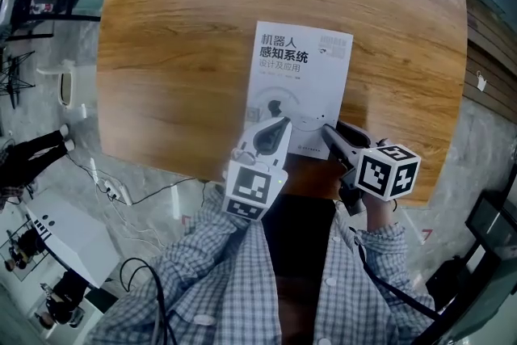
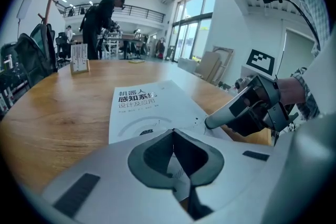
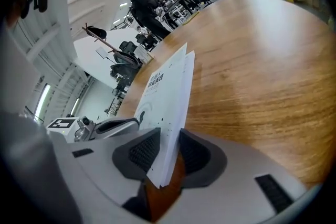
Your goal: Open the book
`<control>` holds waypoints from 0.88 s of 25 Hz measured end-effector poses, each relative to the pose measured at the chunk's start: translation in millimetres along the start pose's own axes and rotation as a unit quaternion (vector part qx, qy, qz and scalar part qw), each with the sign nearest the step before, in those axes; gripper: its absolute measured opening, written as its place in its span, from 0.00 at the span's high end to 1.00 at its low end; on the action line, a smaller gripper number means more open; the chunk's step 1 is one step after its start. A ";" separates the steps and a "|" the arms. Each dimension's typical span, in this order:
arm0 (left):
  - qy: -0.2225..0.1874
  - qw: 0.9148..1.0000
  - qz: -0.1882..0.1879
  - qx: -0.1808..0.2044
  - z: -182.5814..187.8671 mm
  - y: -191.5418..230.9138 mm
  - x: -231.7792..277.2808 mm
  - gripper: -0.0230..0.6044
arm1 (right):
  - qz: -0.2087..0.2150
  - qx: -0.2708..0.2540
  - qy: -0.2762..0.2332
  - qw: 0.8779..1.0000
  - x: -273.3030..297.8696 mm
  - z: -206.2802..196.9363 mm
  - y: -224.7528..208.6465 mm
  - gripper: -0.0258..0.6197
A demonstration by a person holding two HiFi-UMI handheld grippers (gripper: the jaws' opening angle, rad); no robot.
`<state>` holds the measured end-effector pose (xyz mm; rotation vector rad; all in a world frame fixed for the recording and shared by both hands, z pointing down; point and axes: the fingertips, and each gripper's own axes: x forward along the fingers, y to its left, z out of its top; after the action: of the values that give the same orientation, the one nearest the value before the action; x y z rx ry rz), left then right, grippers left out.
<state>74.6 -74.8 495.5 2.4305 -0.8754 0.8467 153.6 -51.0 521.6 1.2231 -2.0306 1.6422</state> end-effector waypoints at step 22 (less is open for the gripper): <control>-0.025 0.994 -0.089 0.062 39.5 -45.8 -2.6 0.95 | 0.034 0.035 -0.085 0.995 -32.5 26.5 56.2 0.91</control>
<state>119.9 -63.1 457.1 2.6010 -0.6268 0.7985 140.2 -60.0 453.4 1.3742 -2.1533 1.7079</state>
